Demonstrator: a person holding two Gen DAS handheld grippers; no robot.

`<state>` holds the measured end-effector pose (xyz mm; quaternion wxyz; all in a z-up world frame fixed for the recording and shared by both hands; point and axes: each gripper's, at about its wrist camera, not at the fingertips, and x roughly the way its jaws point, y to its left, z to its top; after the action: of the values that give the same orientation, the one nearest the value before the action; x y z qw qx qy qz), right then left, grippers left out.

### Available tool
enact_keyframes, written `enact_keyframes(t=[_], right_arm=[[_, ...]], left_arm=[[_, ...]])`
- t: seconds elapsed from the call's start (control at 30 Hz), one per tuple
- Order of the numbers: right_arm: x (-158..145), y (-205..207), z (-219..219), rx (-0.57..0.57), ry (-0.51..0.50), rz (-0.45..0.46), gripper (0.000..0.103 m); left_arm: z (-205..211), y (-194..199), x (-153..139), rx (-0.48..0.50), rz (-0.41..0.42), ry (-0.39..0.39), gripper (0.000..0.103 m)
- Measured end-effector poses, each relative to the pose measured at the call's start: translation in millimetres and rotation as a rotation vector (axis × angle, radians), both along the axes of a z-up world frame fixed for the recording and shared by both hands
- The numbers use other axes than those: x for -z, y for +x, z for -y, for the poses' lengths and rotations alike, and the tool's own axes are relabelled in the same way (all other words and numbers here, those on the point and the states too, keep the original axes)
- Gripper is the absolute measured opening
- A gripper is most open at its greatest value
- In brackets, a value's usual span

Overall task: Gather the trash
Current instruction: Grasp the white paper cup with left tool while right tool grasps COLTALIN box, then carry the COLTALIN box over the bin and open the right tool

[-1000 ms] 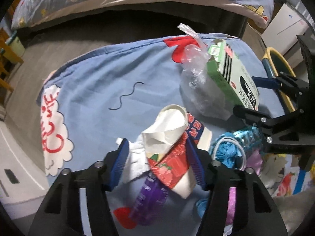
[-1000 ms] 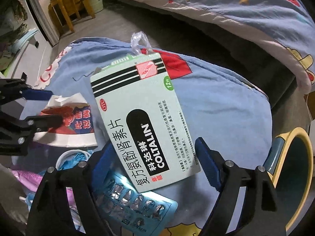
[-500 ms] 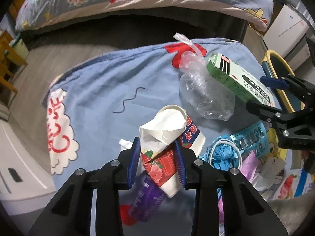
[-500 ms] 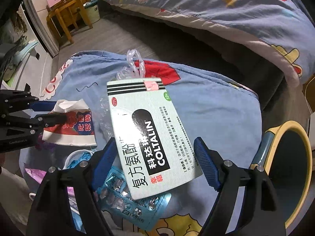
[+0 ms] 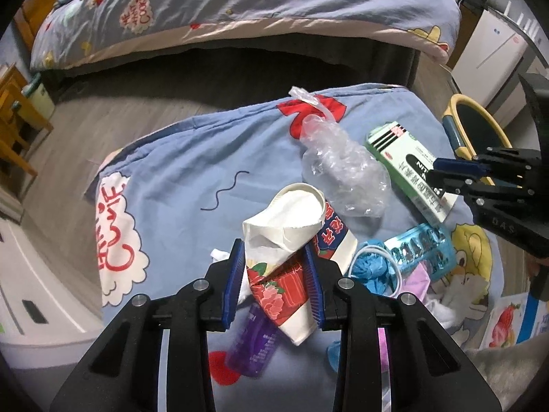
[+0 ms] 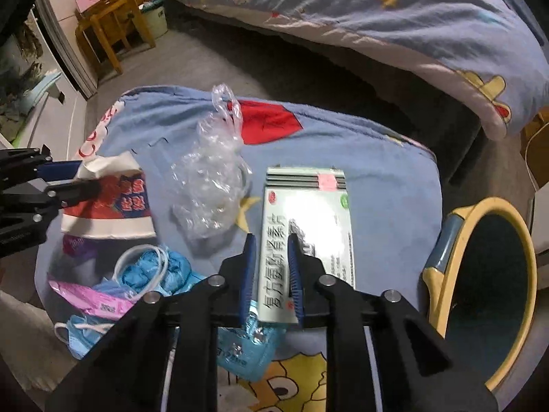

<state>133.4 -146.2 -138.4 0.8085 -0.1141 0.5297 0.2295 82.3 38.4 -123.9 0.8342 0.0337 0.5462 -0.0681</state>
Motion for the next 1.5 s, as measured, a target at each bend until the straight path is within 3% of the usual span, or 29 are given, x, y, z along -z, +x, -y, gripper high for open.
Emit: enact_keyframes(t=[0.2, 0.27, 0.3, 0.33, 0.4, 0.5, 0.63, 0.77, 0.8, 0.83, 1.0, 1.23, 1.5], right_arm=[[-3, 7, 21, 0.1, -0.009, -0.003, 0.012], [1, 9, 28, 0.142, 0.008, -0.014, 0.039], [2, 9, 30, 0.155, 0.011, -0.014, 0.07], [5, 10, 31, 0.164, 0.027, -0.022, 0.084], [10, 13, 30, 0.166, 0.05, -0.052, 0.084], [22, 16, 25, 0.166, 0.016, -0.066, 0.096], [40, 21, 22, 0.155, -0.075, -0.076, 0.096], [46, 26, 29, 0.181, -0.044, -0.11, 0.094], [46, 27, 30, 0.179, -0.026, -0.122, 0.081], [45, 27, 30, 0.181, -0.025, -0.126, 0.074], [31, 24, 32, 0.161, -0.007, -0.097, 0.074], [7, 16, 50, 0.175, 0.025, -0.046, 0.074], [-31, 18, 117, 0.301, 0.072, 0.02, 0.074]], left_arm=[[-3, -3, -2, -0.002, 0.002, -0.008, 0.035], [-3, -4, -1, 0.003, -0.001, -0.002, 0.035], [-3, -4, 0, 0.004, -0.002, 0.0, 0.035], [-3, -3, 0, 0.003, -0.003, 0.001, 0.035], [-3, -3, 0, 0.001, -0.004, -0.001, 0.035], [-1, -2, 1, 0.005, -0.005, 0.002, 0.035], [1, 1, 3, 0.006, -0.009, 0.003, 0.035], [3, 3, 3, 0.013, -0.009, -0.003, 0.035], [4, 4, 3, 0.016, -0.008, -0.002, 0.035], [5, 4, 3, 0.018, -0.007, -0.003, 0.035], [10, 7, -3, 0.015, 0.007, -0.015, 0.035], [25, 11, -32, 0.012, 0.083, -0.077, 0.035], [73, 8, -61, 0.095, 0.174, -0.075, 0.035]])
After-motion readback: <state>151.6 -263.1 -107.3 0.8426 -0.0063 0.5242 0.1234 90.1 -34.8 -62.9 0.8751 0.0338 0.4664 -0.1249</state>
